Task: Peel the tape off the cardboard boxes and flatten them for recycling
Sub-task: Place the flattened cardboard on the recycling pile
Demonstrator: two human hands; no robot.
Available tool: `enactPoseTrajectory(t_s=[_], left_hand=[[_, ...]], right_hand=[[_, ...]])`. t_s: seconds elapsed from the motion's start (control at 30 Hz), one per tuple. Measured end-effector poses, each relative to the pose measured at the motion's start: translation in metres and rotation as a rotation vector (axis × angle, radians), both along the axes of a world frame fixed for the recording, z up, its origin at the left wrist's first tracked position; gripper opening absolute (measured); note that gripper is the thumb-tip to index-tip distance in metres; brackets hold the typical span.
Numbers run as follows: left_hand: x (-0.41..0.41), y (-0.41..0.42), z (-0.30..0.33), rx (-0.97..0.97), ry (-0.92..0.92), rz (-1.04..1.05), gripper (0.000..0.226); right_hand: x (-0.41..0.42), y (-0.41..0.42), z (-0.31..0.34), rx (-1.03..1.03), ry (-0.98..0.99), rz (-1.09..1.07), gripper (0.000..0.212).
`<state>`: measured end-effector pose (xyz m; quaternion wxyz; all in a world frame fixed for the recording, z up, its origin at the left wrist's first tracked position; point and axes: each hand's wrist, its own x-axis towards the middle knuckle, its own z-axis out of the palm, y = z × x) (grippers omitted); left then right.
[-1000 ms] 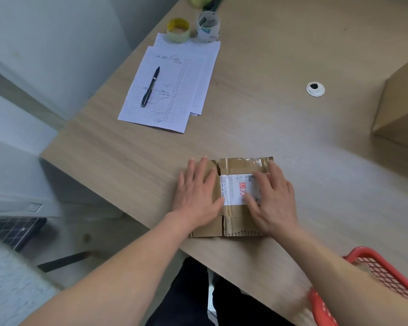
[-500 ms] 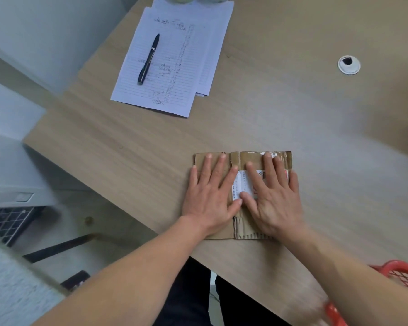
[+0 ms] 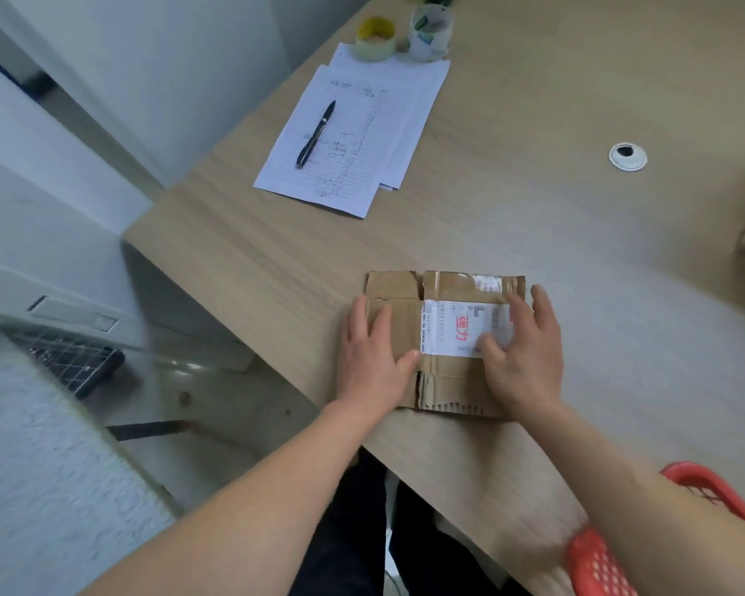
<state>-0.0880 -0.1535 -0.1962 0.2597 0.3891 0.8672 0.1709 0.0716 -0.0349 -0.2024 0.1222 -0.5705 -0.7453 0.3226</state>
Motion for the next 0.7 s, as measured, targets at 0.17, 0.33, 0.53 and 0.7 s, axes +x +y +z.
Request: enactPoseTrajectory(t_s=[0.17,0.33,0.53,0.7], left_hand=[[0.012,-0.028,0.017,0.033,-0.152,0.255,0.082],[0.005,-0.061,0.038,0.000,-0.225,0.274,0.075],[-0.021,-0.127,0.057,0.079,-0.160,0.387,0.077],[-0.050,-0.195,0.069,0.168,-0.128,0.528,0.070]], right_hand=[[0.005,-0.022,0.026,-0.211,0.051,-0.176,0.066],[-0.008,-0.046,0.045,-0.272,0.098,-0.111,0.073],[-0.050,-0.092,0.064,-0.246,0.148,0.035,0.068],[-0.092,-0.146,0.080,-0.281,0.246,0.094,0.044]])
